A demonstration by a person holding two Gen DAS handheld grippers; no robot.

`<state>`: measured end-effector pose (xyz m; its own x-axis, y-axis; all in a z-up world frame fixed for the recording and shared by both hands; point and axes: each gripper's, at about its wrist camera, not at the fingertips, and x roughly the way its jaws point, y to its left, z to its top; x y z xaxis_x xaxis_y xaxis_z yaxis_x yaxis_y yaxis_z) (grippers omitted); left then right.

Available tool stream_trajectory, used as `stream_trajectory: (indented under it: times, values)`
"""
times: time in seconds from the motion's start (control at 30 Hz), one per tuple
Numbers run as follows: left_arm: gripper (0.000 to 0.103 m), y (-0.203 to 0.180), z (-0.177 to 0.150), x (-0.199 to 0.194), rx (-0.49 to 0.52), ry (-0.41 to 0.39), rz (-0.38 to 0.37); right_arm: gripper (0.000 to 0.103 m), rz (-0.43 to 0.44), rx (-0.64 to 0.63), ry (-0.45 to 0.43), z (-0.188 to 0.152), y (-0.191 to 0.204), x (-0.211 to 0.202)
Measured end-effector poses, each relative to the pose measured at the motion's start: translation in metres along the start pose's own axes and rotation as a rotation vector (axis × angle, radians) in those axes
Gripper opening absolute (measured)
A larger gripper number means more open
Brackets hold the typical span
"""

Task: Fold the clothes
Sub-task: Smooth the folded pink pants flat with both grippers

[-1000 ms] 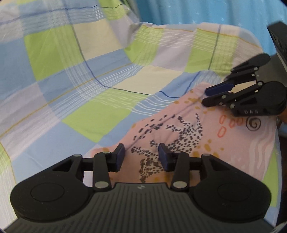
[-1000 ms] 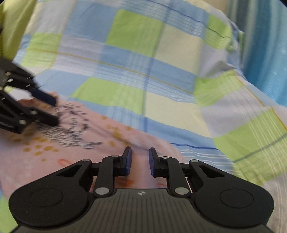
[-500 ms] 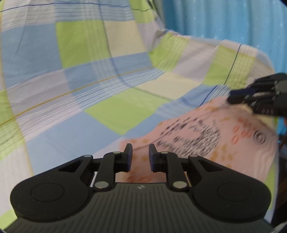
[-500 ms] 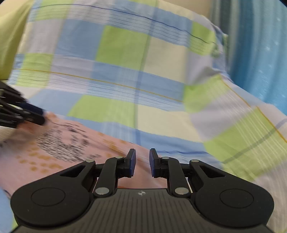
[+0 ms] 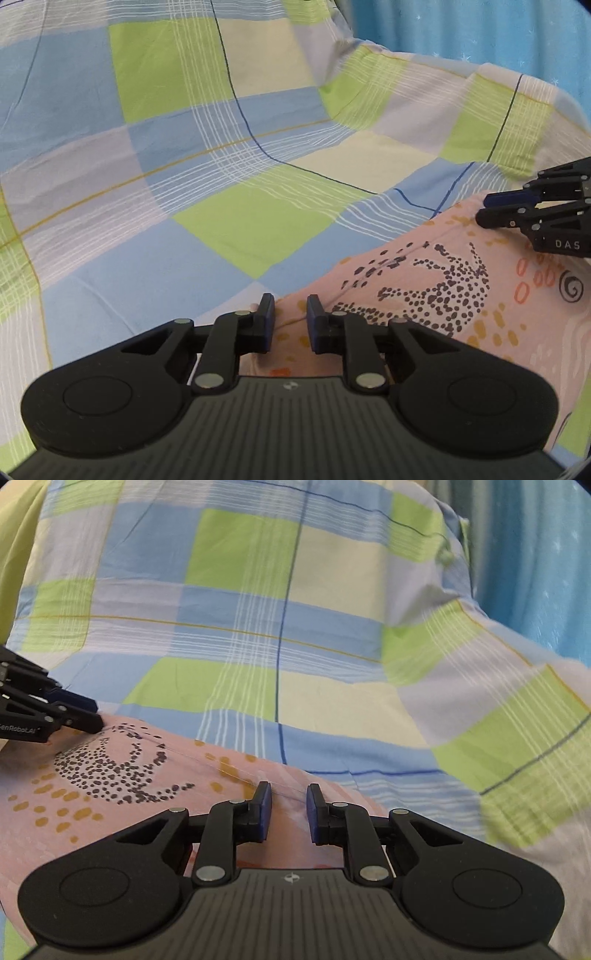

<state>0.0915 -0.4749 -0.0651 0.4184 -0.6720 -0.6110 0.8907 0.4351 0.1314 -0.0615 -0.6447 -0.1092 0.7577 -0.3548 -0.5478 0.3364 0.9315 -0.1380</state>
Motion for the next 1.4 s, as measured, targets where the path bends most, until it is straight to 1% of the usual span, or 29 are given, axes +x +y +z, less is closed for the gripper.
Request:
stream_trajectory:
  times: [0.2, 0.37, 0.53, 0.6, 0.7, 0.77, 0.83, 0.9, 0.93, 1.0, 1.03, 1.07, 1.1, 1.13, 1.2, 1.23, 1.3, 1.33, 1.4]
  values:
    - [0.016, -0.002, 0.001, -0.001, 0.015, 0.012, 0.01, 0.023, -0.026, 0.021, 0.012, -0.009, -0.006, -0.005]
    - [0.016, -0.004, 0.0, -0.003, 0.023, 0.014, 0.015, 0.023, -0.114, 0.069, 0.046, -0.015, -0.024, -0.004]
    - [0.016, -0.006, 0.001, -0.005, 0.044, 0.021, 0.023, 0.024, -0.115, 0.053, 0.003, -0.012, -0.016, -0.026]
    - [0.016, -0.007, 0.001, -0.011, 0.049, 0.019, 0.034, 0.024, -0.115, 0.047, -0.014, -0.01, -0.013, -0.035]
    - [0.016, -0.015, -0.003, -0.034, 0.065, -0.017, 0.024, 0.024, -0.027, 0.04, -0.05, -0.009, 0.002, -0.056]
    - [0.016, -0.024, -0.009, -0.052, 0.065, -0.042, -0.015, 0.024, 0.039, 0.039, -0.052, -0.013, 0.013, -0.067]
    - [0.016, -0.034, -0.018, -0.069, 0.068, -0.062, -0.059, 0.024, 0.102, 0.038, -0.034, -0.019, 0.025, -0.073]
    - [0.016, -0.041, -0.031, -0.084, 0.079, -0.063, -0.08, 0.024, 0.136, 0.008, 0.006, -0.028, 0.037, -0.077]
    - [0.016, -0.044, -0.039, -0.088, 0.095, -0.05, -0.08, 0.024, 0.142, -0.012, 0.025, -0.032, 0.041, -0.076]
    - [0.017, -0.045, -0.057, -0.091, 0.13, -0.012, -0.049, 0.024, 0.113, -0.055, 0.057, -0.041, 0.044, -0.075]
    - [0.017, -0.042, -0.065, -0.095, 0.127, -0.015, -0.036, 0.024, 0.093, -0.066, 0.058, -0.044, 0.042, -0.076]
    - [0.017, -0.035, -0.07, -0.098, 0.097, -0.018, -0.033, 0.024, 0.07, -0.063, 0.06, -0.046, 0.039, -0.078]
    - [0.019, -0.027, -0.072, -0.102, 0.048, -0.013, -0.034, 0.028, 0.043, -0.043, 0.062, -0.048, 0.035, -0.081]
    - [0.02, -0.021, -0.072, -0.106, 0.012, -0.003, -0.023, 0.028, 0.039, -0.009, 0.059, -0.049, 0.03, -0.084]
    - [0.018, -0.019, -0.072, -0.115, 0.014, -0.01, 0.007, 0.028, 0.035, 0.054, 0.048, -0.051, 0.023, -0.093]
    - [0.018, -0.02, -0.071, -0.119, 0.016, -0.019, 0.006, 0.028, 0.04, 0.074, 0.033, -0.052, 0.022, -0.1]
    - [0.018, -0.029, -0.07, -0.128, 0.027, -0.046, -0.027, 0.028, 0.061, 0.077, 0.006, -0.053, 0.027, -0.111]
    - [0.019, -0.037, -0.07, -0.13, 0.048, -0.058, -0.043, 0.028, 0.068, 0.068, 0.003, -0.054, 0.032, -0.114]
    - [0.019, -0.053, -0.07, -0.131, 0.098, -0.07, -0.081, 0.027, 0.079, 0.043, 0.031, -0.058, 0.041, -0.114]
